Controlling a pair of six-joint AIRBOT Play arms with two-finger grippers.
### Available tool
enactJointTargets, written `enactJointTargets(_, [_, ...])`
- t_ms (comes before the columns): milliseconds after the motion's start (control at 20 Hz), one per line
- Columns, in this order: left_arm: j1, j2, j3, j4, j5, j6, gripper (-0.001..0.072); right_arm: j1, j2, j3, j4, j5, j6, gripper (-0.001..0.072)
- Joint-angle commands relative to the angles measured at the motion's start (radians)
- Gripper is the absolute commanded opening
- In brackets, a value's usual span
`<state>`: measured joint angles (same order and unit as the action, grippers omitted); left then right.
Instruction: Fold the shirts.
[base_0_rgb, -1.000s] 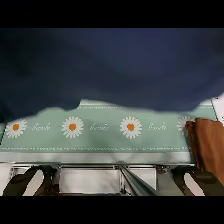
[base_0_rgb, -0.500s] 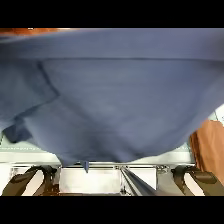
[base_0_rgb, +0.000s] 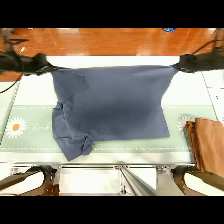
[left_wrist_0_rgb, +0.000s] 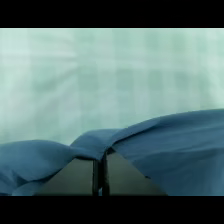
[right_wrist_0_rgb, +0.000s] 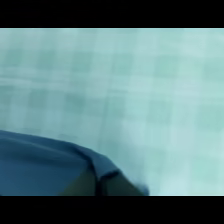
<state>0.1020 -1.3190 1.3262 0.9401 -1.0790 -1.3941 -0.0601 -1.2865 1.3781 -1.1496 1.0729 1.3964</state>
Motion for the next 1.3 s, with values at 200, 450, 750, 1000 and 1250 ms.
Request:
enactJointTargets(200, [-0.034, -0.403, 0.21, -0.171, 0.152, 0.001, 0.0118, -0.002, -0.495, 0.362, 0.201, -0.076, 0.063, 0.0083])
enactJointTargets(450, [0.088, -0.416, 0.365, -0.082, -0.177, -0.096, 0.0506, -0.124, -0.482, 0.468, 0.231, 0.112, 0.064, 0.0408])
enactJointTargets(750, [0.295, -0.261, 0.203, 0.01, -0.614, -0.065, 0.0505, -0.363, -0.269, 0.317, 0.073, 0.305, 0.067, 0.0407])
enactJointTargets(1000, [0.373, 0.103, -0.401, 0.142, -0.39, 0.034, 0.0505, -0.393, 0.042, -0.24, 0.075, 0.138, 0.02, 0.0408])
enactJointTargets(1250, [0.634, 0.333, -0.836, 0.091, -0.311, 0.105, 0.0505, -0.391, 0.313, -0.669, 0.139, 0.039, -0.039, 0.0407])
